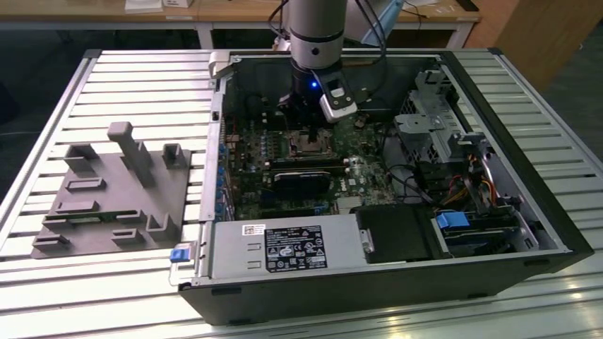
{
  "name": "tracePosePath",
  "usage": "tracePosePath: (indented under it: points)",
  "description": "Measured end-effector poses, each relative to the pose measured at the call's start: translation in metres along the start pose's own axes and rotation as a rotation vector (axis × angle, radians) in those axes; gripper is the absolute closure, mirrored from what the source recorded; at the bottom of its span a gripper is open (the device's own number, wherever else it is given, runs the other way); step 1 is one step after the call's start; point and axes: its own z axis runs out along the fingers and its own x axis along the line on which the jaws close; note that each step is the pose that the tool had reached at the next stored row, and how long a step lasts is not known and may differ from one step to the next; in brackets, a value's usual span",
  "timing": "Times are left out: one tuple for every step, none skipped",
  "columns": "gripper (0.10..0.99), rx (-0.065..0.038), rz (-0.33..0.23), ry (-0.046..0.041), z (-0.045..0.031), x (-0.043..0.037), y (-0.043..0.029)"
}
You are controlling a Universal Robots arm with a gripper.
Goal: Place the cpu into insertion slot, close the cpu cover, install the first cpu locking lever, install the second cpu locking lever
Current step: 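Close the cpu cover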
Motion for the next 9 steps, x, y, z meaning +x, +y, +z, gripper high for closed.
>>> tracePosePath:
  points:
    - [0.984, 0.0, -0.001, 0.0001, 0.0, 0.0, 0.0]
    - [0.984, 0.0, -0.001, 0.0001, -0.0001, 0.0, -0.0001]
    - [0.984, 0.0, -0.001, 0.0001, -0.0001, 0.0, -0.0001]
    - [0.984, 0.0, -0.001, 0.0004, -0.0001, 0.0, -0.0001]
    - [0.984, 0.001, -0.001, 0.005, 0.0002, 0.0, -0.0001]
    - [0.984, 0.002, -0.001, 0.0101, 0.0003, 0.0001, -0.0001]
    - [0.984, 0.002, -0.001, 0.0103, 0.0002, 0.0001, -0.0001]
    - [0.984, 0.002, -0.001, 0.0103, 0.0002, 0.0001, -0.0001]
    - [0.984, 0.002, -0.001, 0.0104, 0.0002, 0.0001, -0.0001]
